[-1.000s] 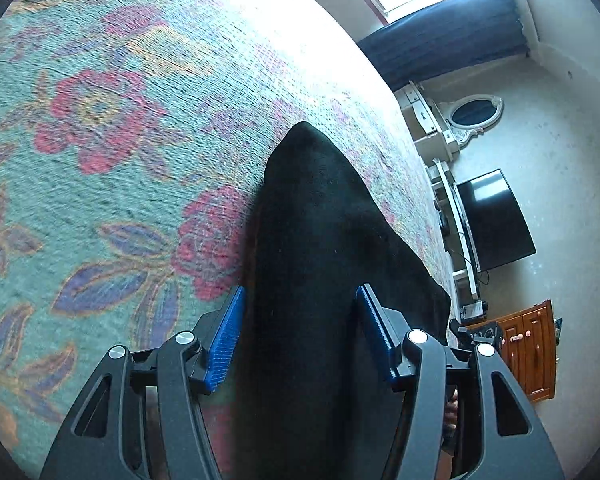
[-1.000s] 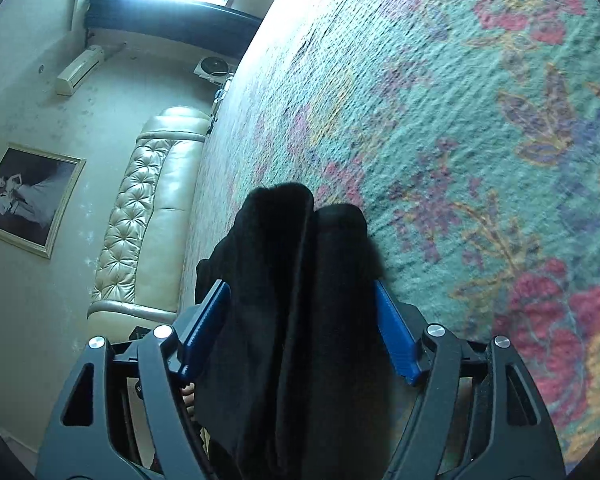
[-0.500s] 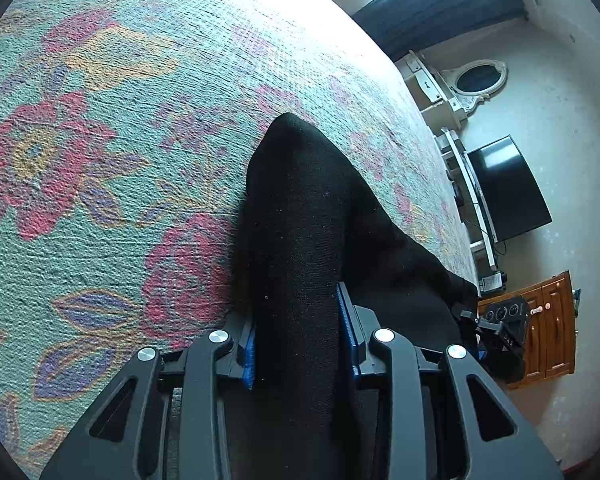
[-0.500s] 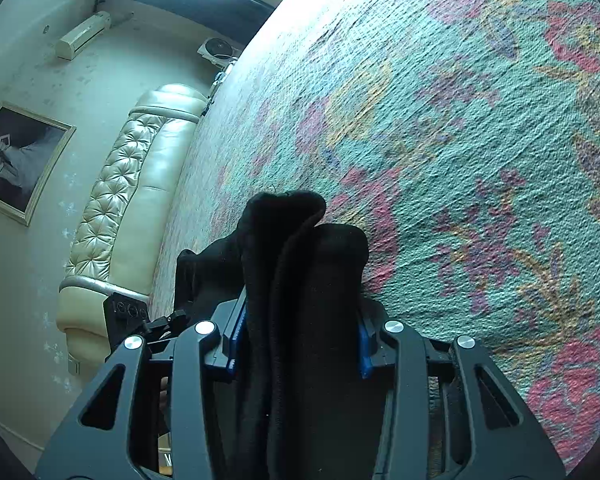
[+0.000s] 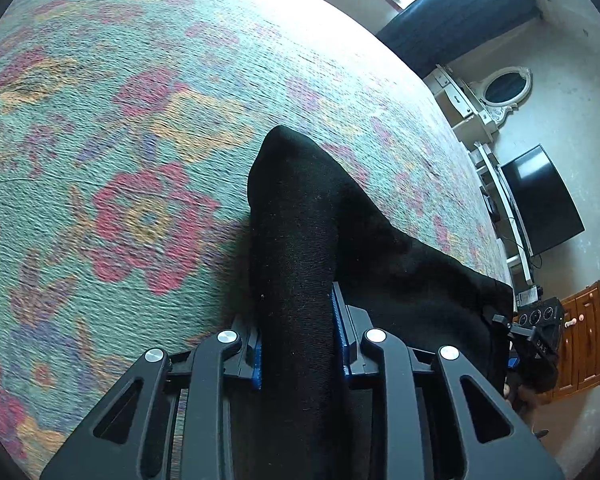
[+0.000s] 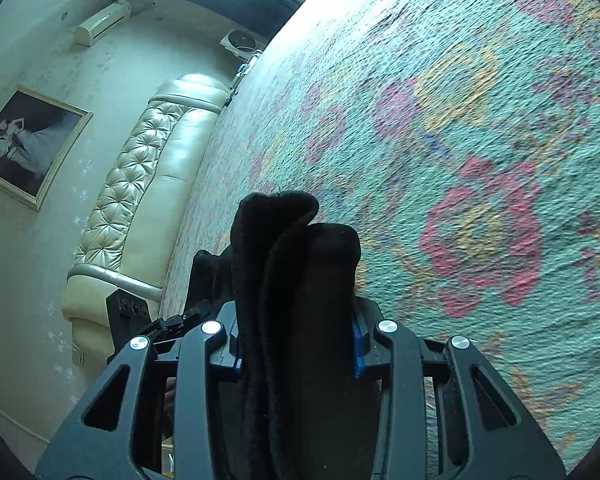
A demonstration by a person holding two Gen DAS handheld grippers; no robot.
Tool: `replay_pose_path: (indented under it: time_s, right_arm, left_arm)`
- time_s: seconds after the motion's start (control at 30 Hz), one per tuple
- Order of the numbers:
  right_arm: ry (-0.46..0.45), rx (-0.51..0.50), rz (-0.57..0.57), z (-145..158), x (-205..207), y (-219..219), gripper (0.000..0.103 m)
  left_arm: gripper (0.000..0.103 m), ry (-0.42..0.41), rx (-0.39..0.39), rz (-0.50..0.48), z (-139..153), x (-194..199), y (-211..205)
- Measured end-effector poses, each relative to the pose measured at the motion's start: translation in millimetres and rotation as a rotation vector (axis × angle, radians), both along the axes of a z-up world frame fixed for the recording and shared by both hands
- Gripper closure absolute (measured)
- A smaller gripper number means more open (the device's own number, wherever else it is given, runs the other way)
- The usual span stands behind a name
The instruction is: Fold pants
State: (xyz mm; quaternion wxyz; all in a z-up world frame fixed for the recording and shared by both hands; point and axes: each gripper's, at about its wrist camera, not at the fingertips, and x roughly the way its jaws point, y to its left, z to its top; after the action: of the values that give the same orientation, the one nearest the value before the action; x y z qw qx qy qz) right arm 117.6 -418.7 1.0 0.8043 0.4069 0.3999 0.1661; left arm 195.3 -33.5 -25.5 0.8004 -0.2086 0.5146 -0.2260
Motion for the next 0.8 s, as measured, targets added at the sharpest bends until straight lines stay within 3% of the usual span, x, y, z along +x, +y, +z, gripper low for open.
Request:
replay_pose_path:
  time_s: [0.17, 0.3, 0.43, 0.8]
  right_arm:
    - [0.018, 0.025, -0.011, -11.9, 16.7, 15.8, 0.067]
    - [0.054, 0.071, -0.033, -20.8, 13.2, 9.0, 0.053]
    - [0.085, 0.095, -0.014, -23.2, -3.2, 1.1, 0.04]
    - [0.124, 0.117, 0.133, -27.2, -64.8, 12.8, 0.033]
  left_arm:
    - [0.076, -0.008, 0.017, 0.01, -0.3, 1.4, 15.0]
    - [0.069, -0.006, 0.008, -0.027, 1.0, -4.1, 13.4]
    - [0.063, 0.007, -0.021, -0.04, 4.9, -14.9, 22.2]
    - [0.047, 0.111, -0.139, -0.091, -11.4, -64.1, 42.5]
